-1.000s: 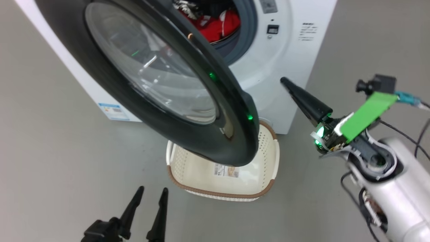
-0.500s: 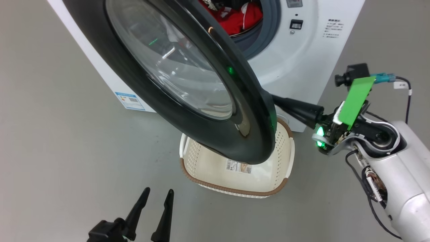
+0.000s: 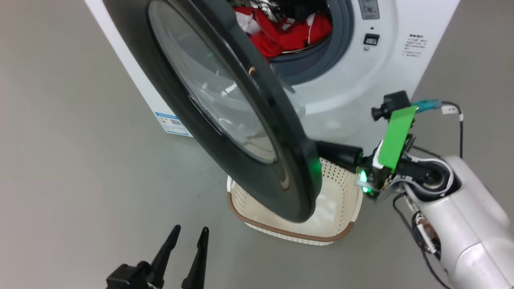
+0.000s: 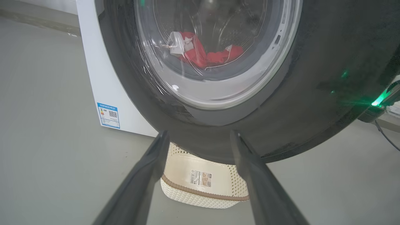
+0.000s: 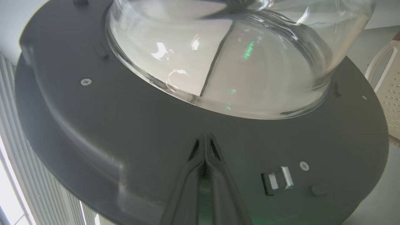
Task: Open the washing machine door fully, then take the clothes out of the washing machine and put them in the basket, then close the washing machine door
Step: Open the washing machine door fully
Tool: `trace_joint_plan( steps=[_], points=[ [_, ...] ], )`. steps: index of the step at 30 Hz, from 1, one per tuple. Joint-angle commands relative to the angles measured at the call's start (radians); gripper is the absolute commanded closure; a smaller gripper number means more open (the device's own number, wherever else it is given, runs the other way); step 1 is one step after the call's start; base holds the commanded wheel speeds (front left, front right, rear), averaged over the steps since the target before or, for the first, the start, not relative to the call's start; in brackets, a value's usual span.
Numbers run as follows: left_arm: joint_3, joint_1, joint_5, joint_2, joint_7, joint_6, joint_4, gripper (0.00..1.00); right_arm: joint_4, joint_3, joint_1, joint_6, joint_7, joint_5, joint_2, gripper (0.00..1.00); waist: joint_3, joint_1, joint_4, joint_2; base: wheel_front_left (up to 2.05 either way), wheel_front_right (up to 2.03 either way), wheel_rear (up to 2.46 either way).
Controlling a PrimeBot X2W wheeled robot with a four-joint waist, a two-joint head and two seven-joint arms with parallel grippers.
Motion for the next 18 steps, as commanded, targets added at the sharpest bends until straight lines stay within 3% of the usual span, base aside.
trace_joint_plan(
  steps=[1, 18],
  points=[
    [0.027, -0.002, -0.002, 0.010, -0.009, 0.005, -0.019, 0.00, -0.033, 0.016, 0.021, 0.005, 0.017, -0.012, 0.030, 1.00, -0.020, -0.0001, 0.020, 0.0000, 0.00, 0.00, 0.00],
    [0.055, 0.037, 0.021, 0.010, -0.009, 0.063, -0.033, 0.00, -0.077, 0.031, 0.112, 0.005, 0.058, -0.053, 0.105, 1.00, -0.093, -0.0001, 0.160, 0.0000, 0.00, 0.00, 0.00]
  ],
)
